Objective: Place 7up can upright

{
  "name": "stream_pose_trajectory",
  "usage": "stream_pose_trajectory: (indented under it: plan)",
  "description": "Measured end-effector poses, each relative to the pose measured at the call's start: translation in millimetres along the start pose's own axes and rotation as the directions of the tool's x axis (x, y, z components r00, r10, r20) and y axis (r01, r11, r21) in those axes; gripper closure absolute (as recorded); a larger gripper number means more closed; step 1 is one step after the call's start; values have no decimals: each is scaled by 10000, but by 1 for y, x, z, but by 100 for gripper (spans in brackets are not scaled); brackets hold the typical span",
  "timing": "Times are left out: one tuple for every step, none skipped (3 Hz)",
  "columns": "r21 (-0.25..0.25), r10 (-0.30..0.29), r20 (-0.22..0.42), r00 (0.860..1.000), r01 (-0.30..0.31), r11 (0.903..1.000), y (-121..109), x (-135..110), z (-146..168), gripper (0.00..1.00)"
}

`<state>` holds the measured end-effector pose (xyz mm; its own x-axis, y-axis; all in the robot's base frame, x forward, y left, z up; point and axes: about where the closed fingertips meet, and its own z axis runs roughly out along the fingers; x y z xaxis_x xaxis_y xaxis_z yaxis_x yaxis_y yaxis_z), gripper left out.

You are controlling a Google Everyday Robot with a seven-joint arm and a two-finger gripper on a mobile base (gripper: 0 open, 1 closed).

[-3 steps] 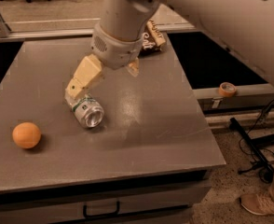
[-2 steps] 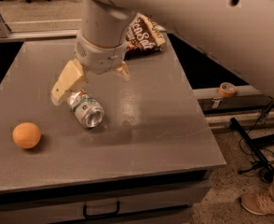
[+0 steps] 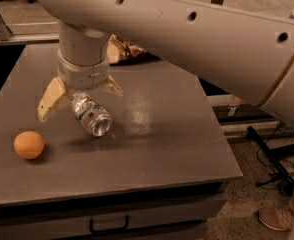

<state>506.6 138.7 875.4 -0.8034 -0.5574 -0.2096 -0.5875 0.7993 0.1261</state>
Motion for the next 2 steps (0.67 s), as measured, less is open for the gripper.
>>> stream_pose_trajectory:
  plan:
    - [681,-349,-186,9992,361,9970,10,-5,16,17]
    - [1324,-703,-173,9974,719,9886,11,-13,25,40]
